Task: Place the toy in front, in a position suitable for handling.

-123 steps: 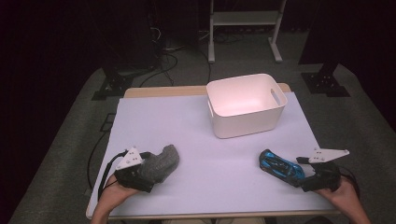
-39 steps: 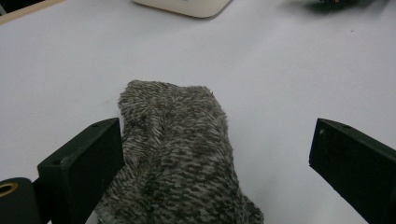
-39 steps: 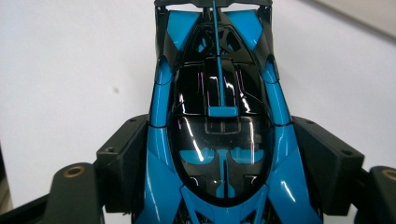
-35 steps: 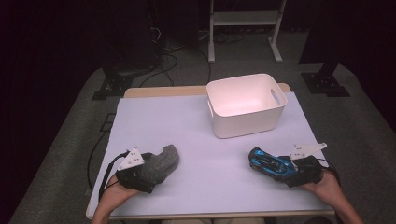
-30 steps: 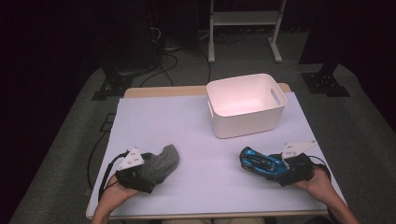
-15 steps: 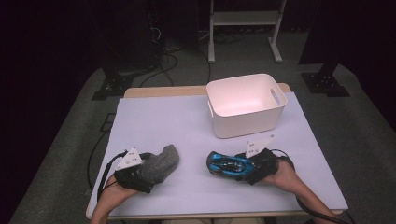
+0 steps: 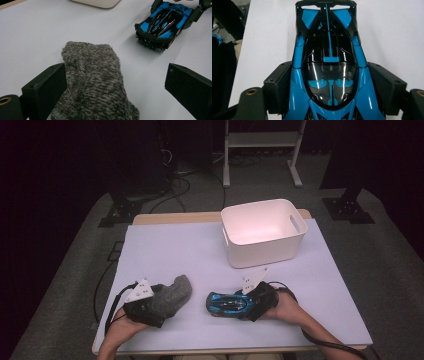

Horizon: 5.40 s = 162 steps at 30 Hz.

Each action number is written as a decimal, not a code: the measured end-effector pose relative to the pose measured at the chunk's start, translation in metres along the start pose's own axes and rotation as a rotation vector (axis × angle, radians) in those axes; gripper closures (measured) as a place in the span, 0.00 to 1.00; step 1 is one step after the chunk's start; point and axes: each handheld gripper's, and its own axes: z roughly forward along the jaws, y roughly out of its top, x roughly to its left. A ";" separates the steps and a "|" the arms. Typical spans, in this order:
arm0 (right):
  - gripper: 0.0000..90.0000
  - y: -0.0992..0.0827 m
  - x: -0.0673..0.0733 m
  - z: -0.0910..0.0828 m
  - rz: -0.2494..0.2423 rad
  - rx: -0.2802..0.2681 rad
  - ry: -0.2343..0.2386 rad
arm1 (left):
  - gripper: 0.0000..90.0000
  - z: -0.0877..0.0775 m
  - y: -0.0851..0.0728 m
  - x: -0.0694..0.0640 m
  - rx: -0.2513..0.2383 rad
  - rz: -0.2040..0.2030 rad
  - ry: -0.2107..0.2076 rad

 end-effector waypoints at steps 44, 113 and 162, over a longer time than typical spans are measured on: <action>0.19 -0.035 0.003 -0.010 0.053 -0.003 -0.031 | 0.82 0.020 0.009 0.009 0.155 0.054 -0.063; 0.26 -0.034 0.009 -0.012 0.006 -0.019 -0.067 | 0.81 0.093 0.098 -0.044 0.289 0.282 -0.414; 0.27 -0.044 0.012 -0.021 -0.003 0.000 -0.092 | 0.81 0.166 0.139 -0.091 0.371 0.386 -0.548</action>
